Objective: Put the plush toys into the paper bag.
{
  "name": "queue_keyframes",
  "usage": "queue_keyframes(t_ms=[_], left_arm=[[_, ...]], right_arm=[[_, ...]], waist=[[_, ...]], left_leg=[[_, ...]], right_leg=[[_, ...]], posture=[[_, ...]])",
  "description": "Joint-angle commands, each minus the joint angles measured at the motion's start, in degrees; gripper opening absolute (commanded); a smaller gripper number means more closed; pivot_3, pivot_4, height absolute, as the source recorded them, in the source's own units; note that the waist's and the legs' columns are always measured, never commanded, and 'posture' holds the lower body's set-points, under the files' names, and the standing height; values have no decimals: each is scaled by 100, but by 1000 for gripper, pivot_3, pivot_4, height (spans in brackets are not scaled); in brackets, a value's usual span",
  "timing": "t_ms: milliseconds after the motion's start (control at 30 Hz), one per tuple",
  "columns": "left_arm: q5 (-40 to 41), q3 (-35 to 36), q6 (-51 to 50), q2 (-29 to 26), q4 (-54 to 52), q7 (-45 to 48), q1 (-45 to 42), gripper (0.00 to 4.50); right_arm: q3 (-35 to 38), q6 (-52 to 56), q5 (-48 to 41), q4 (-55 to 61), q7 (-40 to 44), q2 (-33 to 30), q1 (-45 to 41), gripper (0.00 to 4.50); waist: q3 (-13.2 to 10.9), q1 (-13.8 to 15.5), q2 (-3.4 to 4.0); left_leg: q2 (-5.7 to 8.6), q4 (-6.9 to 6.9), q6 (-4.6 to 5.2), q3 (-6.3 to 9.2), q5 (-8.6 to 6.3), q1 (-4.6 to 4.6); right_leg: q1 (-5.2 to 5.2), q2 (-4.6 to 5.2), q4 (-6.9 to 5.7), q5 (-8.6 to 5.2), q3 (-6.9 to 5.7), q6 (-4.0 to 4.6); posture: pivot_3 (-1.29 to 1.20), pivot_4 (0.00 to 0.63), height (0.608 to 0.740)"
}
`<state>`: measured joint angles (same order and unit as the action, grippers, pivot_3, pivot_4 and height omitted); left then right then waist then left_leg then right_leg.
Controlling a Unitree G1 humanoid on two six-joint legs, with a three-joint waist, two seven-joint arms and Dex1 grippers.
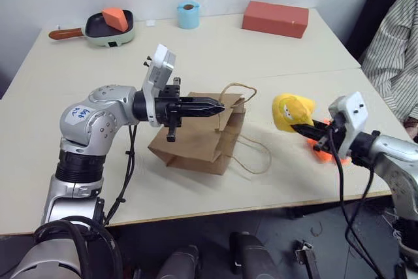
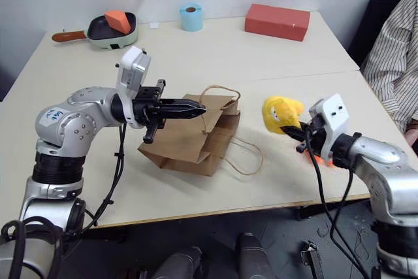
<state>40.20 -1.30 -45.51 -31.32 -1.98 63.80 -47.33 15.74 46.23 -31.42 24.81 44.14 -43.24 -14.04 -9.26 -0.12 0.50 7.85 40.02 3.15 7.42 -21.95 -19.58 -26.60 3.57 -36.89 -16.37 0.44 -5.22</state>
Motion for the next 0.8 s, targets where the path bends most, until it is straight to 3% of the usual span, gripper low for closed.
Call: queue_keyframes(t_ms=[33, 233, 467, 633, 700, 800], left_arm=[[33, 21, 110, 50, -84, 73, -145, 0], [33, 0, 106, 115, -91, 109, -198, 0], [47, 18, 115, 91, -139, 142, -168, 0], [175, 50, -10, 136, -284, 88, -95, 0], [200, 44, -46, 148, -345, 84, -54, 0], [188, 48, -67, 159, -366, 71, -50, 0]], right_arm=[[-475, 109, 4, 412, -224, 37, -216, 104], [-2037, -355, 929, -316, -328, 331, -1086, 104], [-3231, -135, 921, -386, 259, 860, -1880, 104], [-3794, -484, 1363, -1287, 139, 1766, -2605, 104], [-3866, -812, 1559, -2178, -2, 2300, -2928, 104], [-3869, -1257, 1880, -3166, -131, 2763, -3184, 1083]], waist=[[0, 27, 0], [-1, 37, -1], [-1, 10, -1], [-1, -10, -2], [-1, -22, -2], [-1, -16, -1]], left_leg=[[0, 0, 0, -1, 0, 4], [3, -3, 0, -1, 0, 5], [3, 0, 0, 5, 0, -4], [4, 2, 0, 9, 0, -4], [4, 2, 0, 10, 0, -3], [4, 1, 0, 10, 0, -2]], right_leg=[[3, 1, -2, 0, 2, 0], [2, 2, 1, 0, 0, 0], [-2, 2, 1, 0, -8, 0], [-2, 2, -2, 1, -10, 1], [-3, 1, -7, 1, -12, 1], [-3, 1, -11, 1, -15, 2]], posture=[[0, 150, 740], [0, 150, 740], [0, 150, 740], [0, 150, 740], [0, 150, 740], [0, 150, 740]])
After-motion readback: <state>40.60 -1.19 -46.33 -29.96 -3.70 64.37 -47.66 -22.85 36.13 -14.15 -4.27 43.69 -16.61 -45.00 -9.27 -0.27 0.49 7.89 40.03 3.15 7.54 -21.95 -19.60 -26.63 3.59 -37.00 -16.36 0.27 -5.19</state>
